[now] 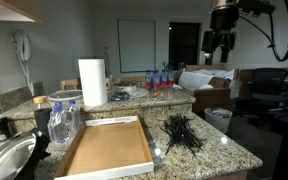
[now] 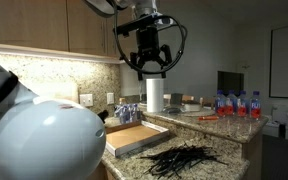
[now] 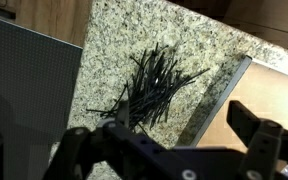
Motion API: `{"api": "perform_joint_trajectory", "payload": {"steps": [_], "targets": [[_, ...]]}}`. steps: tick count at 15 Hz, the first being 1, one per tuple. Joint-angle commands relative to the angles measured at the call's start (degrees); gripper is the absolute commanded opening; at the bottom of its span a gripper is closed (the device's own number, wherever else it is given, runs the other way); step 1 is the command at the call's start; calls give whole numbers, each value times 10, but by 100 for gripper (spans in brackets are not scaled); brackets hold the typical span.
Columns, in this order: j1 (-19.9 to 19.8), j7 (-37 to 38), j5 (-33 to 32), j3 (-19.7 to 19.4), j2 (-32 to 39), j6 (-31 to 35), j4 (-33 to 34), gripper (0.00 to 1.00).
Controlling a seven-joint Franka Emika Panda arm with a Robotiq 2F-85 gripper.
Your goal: Put some zip ties in the box
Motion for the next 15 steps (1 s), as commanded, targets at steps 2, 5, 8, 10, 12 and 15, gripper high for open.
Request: {"api": "perform_joint_trajectory", "payload": {"steps": [2,5,8,10,12,15], "targets": [[1,1,0,-1,1,-1,1,100],[1,1,0,-1,1,-1,1,100],[1,1,0,-1,1,-1,1,100],[1,1,0,-1,1,-1,1,100],[1,1,0,-1,1,-1,1,100],[6,5,10,3,19,10,13,100]]}}
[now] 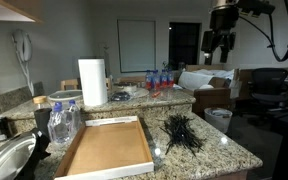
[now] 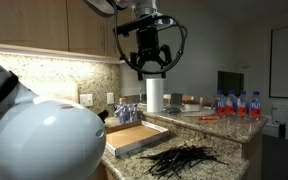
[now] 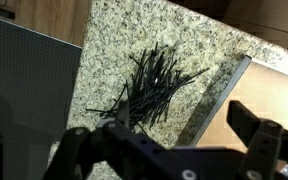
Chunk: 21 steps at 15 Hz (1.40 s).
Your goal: Put some zip ties in the box
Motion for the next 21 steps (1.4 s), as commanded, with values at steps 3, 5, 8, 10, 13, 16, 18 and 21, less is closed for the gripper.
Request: {"api": "perform_joint_trajectory", "payload": {"steps": [3,5,8,10,13,16,18,21], "targets": [[2,26,18,9,64,49,32,100],[-2,52,23,19,110,120,40,100],[-4,70,15,29,185,185,64,100],[-8,87,12,30,248,214,89,100],[-15,98,18,14,335,196,133,100],[-26,118,12,1,393,194,156,100],[-32,126,15,-9,426,181,169,100],[-28,139,33,-13,446,176,172,100]]}}
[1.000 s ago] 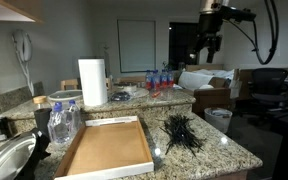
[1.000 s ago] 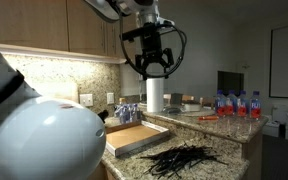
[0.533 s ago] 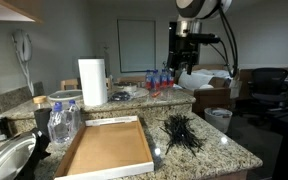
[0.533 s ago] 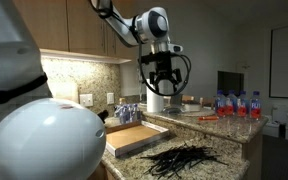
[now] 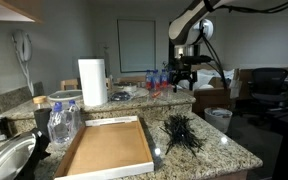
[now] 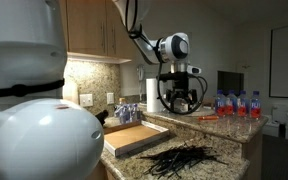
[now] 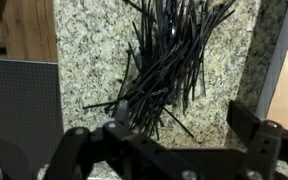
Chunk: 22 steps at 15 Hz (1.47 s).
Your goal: Put some zip ties in the box
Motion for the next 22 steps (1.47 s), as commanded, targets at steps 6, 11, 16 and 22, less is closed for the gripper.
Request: {"api": "perform_joint_trajectory", "payload": {"steps": [6,11,16,22], "targets": [[-1,9,13,1,20,-9,10,100],[-3,26,23,-2,91,-17,54,100],[2,8,15,-3,184,-26,117,100],[13,32,13,-6,281,-43,179,100]]}}
